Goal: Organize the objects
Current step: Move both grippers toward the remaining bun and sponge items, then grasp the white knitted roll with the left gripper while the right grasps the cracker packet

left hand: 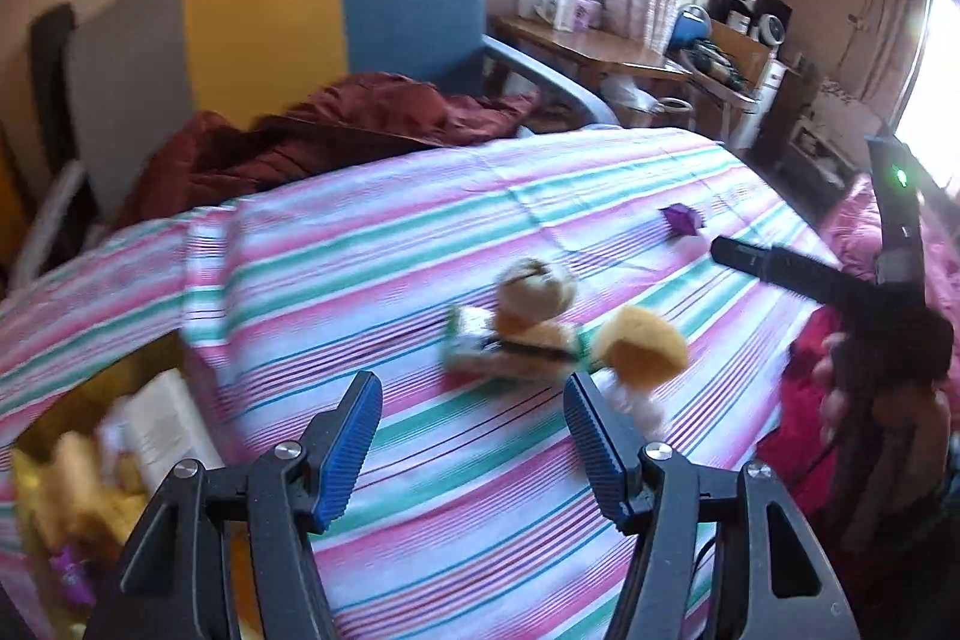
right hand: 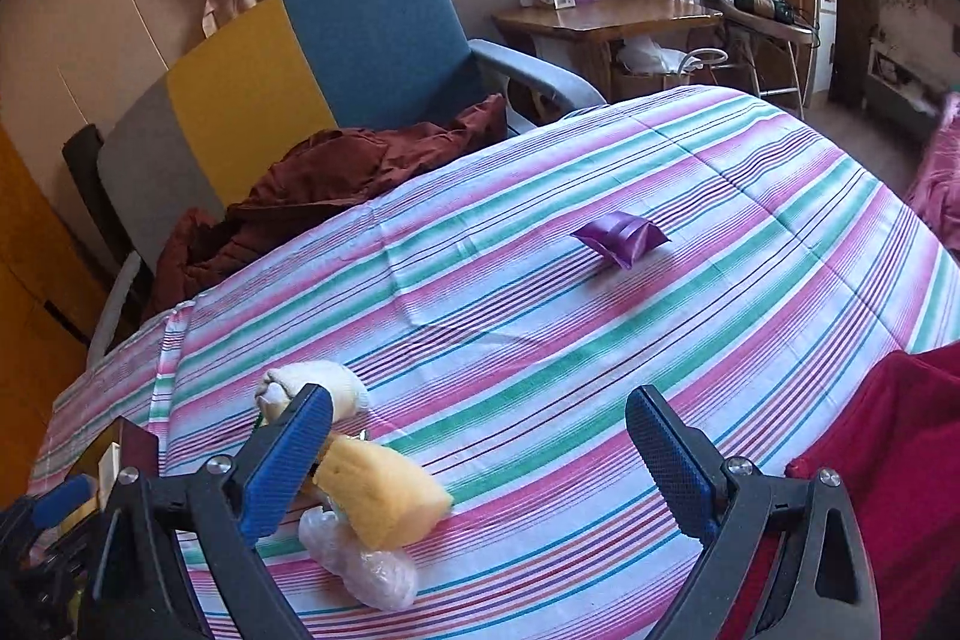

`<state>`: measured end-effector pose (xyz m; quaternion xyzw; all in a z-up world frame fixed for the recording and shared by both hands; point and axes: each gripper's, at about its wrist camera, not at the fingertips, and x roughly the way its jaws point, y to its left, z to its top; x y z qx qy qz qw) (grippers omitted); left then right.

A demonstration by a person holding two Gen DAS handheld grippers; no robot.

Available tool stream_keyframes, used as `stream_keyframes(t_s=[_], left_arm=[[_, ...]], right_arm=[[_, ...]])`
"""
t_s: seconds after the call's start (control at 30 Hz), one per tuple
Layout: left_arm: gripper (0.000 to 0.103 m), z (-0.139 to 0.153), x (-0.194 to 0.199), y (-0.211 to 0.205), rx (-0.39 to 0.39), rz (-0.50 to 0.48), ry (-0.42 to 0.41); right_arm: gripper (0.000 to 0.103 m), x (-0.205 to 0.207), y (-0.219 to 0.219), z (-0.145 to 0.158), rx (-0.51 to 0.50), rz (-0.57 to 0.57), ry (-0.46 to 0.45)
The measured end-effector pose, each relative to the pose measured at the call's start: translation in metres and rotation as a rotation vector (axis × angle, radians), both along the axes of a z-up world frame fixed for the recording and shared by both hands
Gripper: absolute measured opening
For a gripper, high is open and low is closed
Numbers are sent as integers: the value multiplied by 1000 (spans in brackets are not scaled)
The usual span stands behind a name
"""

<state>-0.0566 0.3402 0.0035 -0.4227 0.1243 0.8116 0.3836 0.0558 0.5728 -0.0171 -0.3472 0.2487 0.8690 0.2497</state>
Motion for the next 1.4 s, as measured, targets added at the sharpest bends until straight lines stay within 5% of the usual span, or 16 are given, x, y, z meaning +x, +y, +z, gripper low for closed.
stream_keyframes(t_s=[0.63,0.73,1.0,1.4], left_arm=[[64,-61,-69,120,-7,-82,-209],[56,-77,-76,127,-56,-64,-214],[49,-79,-87,85,65,30,-290],[49,-26,-65,11,130,101,-165]], right_arm=[[99,-2,11,-7,-68,-9,-13],[99,-3,11,-8,-71,-9,-15],[99,-11,4,-13,-62,41,-36],[99,-29,-29,-13,18,195,-52]])
